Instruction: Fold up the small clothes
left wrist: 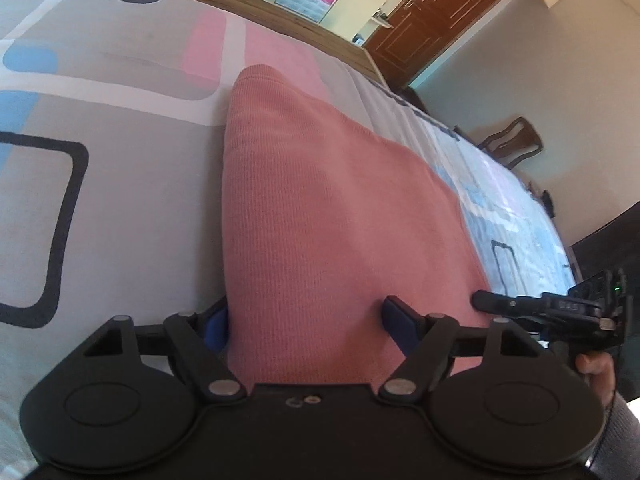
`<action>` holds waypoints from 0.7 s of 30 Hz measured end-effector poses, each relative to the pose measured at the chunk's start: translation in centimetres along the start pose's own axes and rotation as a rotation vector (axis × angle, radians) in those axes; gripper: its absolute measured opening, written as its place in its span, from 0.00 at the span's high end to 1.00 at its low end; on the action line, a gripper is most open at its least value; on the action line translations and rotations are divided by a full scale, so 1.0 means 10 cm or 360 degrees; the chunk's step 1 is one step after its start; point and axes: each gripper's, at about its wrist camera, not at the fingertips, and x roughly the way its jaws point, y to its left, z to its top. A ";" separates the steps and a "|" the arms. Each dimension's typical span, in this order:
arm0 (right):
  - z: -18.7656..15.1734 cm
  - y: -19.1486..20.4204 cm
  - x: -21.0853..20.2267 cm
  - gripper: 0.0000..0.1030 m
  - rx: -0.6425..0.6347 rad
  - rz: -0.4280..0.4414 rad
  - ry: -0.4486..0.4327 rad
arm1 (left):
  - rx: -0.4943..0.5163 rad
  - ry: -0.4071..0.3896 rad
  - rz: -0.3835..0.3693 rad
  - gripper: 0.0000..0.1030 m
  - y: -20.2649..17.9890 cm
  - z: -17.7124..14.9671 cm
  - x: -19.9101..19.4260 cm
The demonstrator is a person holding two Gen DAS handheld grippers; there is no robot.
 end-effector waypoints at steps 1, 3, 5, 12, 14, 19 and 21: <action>-0.01 0.01 0.02 0.64 0.0000 -0.0007 -0.0008 | -0.0004 -0.0009 -0.0009 0.28 0.01 0.00 0.01; -0.04 0.14 0.09 0.64 -0.0074 -0.0078 -0.0029 | -0.0004 -0.0028 0.0007 0.32 -0.02 0.02 0.03; -0.08 0.35 0.17 0.64 -0.0206 -0.0202 -0.0059 | 0.0030 -0.0034 0.0075 0.39 -0.11 0.06 0.07; -0.38 1.16 0.31 0.82 -0.0739 -0.0685 -0.0176 | 0.0548 -0.0135 0.0322 0.69 -0.68 0.07 -0.14; -0.46 1.35 0.24 0.82 -0.0772 -0.0691 -0.0252 | 0.0636 -0.0168 0.0303 0.70 -0.74 0.05 -0.30; -0.71 1.95 0.32 0.82 -0.0923 -0.0673 -0.0309 | 0.0721 -0.0269 0.0333 0.70 -0.55 0.05 -0.86; -0.80 2.18 0.47 0.82 -0.0957 -0.0646 -0.0312 | 0.0718 -0.0294 0.0364 0.70 -0.34 0.05 -1.12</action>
